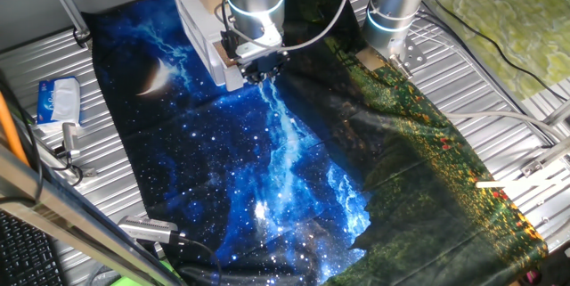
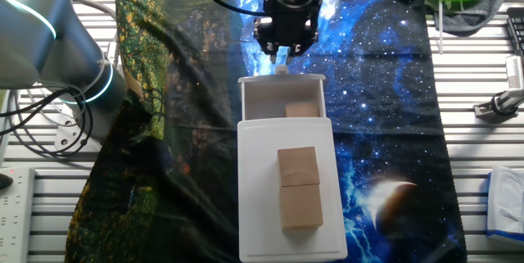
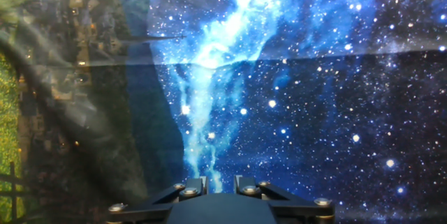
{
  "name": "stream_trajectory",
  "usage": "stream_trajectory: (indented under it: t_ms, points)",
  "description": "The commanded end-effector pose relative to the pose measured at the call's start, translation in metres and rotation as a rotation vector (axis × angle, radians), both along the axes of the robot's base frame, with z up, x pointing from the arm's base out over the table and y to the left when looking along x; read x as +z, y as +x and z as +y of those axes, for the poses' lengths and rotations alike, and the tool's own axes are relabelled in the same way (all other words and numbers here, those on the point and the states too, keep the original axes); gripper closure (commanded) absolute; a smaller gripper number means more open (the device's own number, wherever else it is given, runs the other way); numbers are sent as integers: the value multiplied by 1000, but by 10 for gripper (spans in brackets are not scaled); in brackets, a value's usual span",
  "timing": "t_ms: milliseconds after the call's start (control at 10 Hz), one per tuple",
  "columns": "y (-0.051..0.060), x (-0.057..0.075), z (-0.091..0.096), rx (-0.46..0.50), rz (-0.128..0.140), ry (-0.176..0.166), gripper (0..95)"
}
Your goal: Grasp the handle and close the drawer
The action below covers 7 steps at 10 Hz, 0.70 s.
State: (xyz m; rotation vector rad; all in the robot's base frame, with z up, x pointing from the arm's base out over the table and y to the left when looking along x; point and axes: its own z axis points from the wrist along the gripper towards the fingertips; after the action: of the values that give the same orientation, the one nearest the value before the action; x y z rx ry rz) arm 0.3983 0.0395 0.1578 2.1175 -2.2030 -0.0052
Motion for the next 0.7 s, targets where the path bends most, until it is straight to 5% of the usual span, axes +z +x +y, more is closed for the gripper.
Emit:
stream_trajectory:
  t_ms: [100,700]
  points:
    - [2,-1,0,-2,2,3,570]
    - [3,-3,-4,5,2,0,570]
